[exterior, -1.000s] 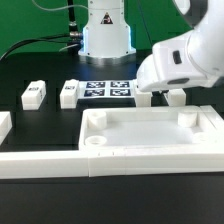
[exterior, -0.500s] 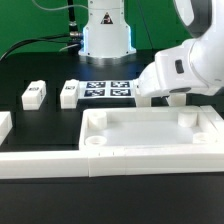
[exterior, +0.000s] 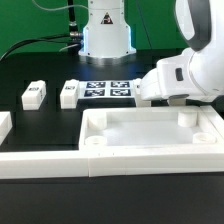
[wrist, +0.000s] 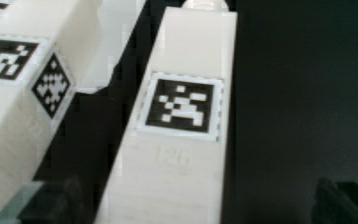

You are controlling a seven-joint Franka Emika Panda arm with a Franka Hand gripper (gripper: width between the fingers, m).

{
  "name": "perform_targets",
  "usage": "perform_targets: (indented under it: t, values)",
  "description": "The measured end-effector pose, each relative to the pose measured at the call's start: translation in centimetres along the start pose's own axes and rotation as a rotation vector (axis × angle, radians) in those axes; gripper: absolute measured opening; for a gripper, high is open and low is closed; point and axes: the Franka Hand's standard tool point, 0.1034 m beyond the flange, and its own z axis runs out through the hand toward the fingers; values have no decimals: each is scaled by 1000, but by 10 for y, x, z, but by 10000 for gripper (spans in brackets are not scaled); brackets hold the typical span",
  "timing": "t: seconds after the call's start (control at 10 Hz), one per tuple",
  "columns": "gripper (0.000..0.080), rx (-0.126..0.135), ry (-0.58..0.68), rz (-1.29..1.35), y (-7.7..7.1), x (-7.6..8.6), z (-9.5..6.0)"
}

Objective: Assemble desk

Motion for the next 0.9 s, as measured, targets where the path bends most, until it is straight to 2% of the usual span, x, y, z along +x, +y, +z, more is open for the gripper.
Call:
perform_targets:
  t: [0.1,0.3,0.9]
  values:
    - [633,0,0,0,0,0,0]
    - [283,0,0,-1,0,0,0]
    - [287,0,0,-1,0,0,0]
